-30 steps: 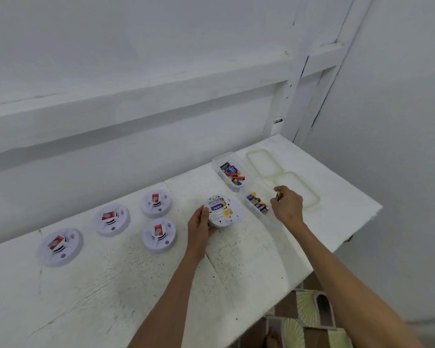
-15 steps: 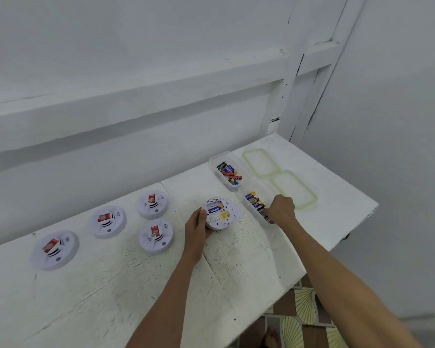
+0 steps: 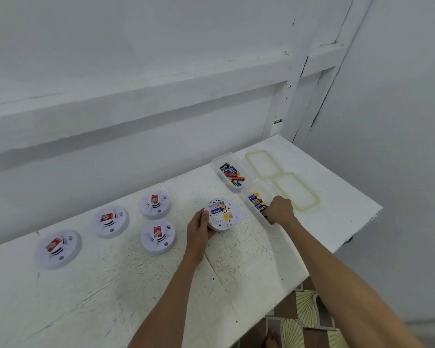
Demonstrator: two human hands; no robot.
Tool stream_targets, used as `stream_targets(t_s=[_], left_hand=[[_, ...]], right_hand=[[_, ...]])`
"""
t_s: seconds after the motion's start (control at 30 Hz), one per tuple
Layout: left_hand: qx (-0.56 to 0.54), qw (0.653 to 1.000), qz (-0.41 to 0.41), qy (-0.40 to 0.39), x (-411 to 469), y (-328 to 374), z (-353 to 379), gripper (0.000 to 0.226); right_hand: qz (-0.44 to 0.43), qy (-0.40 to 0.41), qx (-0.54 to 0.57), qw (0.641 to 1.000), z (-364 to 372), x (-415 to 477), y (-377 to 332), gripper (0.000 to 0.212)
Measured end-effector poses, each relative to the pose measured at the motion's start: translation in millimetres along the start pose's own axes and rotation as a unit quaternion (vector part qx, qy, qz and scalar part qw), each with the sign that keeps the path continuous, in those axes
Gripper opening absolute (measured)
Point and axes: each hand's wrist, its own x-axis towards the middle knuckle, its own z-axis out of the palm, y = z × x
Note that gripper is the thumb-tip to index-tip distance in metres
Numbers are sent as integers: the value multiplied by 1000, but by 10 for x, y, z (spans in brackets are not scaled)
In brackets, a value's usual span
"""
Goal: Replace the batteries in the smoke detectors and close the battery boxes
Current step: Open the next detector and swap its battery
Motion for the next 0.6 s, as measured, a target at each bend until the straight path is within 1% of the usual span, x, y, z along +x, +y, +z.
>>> stream_targets(t_s=[0.1,0.2,0.27,0.37,0.43,0.53,0.6], left_hand=[[-3,1000,-2,-2,3,0,-1,29],[-4,1000,-1,-3,-7,12,-7,29],[-5,1000,0,-5,-5,7,-11,30],[-2,1000,1,-4,-2,4,-8,29],[3,1000,2,-1,4,1,-5,28],[9,1000,1,2,7,-5,-3,27],[10,1000,1,0,5,3,-5,28]], right_hand=[[-19,11,-12,1000,2,15,-17,35],[-35,72,30,996,20,1,-93,14],[-63,123,31,990,41,-38,-188,5],[-134,187,68,971,84,-145,-361,13],[-184,181,124,958,130,-218,-475,15],[-237,109,175,949,265,-299,-638,14],[-245,59,174,952,391,-316,-720,17]])
